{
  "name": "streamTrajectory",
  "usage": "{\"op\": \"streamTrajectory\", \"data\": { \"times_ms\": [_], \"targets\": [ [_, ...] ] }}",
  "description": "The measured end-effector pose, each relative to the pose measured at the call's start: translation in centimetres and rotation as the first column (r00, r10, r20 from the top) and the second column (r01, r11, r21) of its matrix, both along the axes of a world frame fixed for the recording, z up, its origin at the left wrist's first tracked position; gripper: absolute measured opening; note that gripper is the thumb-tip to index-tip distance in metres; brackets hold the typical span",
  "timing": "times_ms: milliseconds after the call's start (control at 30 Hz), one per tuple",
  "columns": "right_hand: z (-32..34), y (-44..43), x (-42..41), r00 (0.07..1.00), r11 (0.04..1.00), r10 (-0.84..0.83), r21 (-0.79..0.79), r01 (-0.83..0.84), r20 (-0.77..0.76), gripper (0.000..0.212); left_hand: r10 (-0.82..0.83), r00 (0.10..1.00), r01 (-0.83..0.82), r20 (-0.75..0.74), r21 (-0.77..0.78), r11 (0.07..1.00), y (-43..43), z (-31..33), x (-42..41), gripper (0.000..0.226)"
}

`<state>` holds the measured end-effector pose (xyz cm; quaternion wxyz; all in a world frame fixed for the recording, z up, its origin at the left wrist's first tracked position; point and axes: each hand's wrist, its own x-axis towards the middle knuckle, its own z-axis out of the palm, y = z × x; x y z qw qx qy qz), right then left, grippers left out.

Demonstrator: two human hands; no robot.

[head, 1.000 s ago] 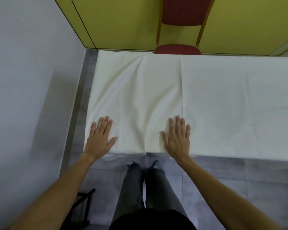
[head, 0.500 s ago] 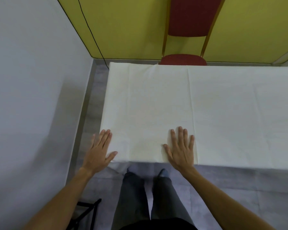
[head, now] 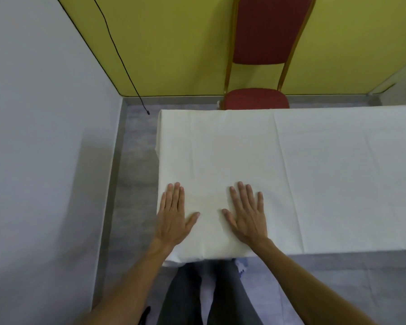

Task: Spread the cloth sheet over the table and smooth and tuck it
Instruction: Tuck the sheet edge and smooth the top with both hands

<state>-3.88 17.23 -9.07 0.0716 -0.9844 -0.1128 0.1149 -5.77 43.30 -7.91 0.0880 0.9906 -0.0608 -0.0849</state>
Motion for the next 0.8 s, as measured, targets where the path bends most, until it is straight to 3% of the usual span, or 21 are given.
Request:
{"op": "streamTrajectory", "data": {
  "times_ms": [200,267,367,600,800],
  "targets": [
    [1.1,0.0,0.3,0.996,0.997,-0.074,0.011,0.074,-0.047,0.079,0.007,1.000,-0.007,-0.018,-0.013,1.000,-0.2,0.7,0.7,0.086],
    [1.2,-0.2,1.4,0.991,0.991,-0.126,0.032,0.127,-0.040,0.078,-0.075,0.997,0.074,-0.025,-0.042,0.996,-1.3,0.8,2.5,0.082],
    [0.8,0.4,4.3,0.997,0.996,-0.075,0.041,0.076,-0.031,0.076,-0.172,0.984,0.169,-0.042,-0.060,0.984,-3.3,0.1,7.3,0.077],
    [-0.6,-3.6,12.9,0.994,0.997,0.069,0.012,-0.070,0.080,0.075,-0.026,1.000,0.025,0.007,0.073,0.997,0.5,-1.3,16.0,0.083],
    [-1.1,-10.0,18.1,0.996,0.998,-0.045,0.042,0.041,0.082,0.080,0.162,0.985,-0.162,0.057,-0.009,0.987,-3.6,-0.9,17.8,0.080]
  ]
}}
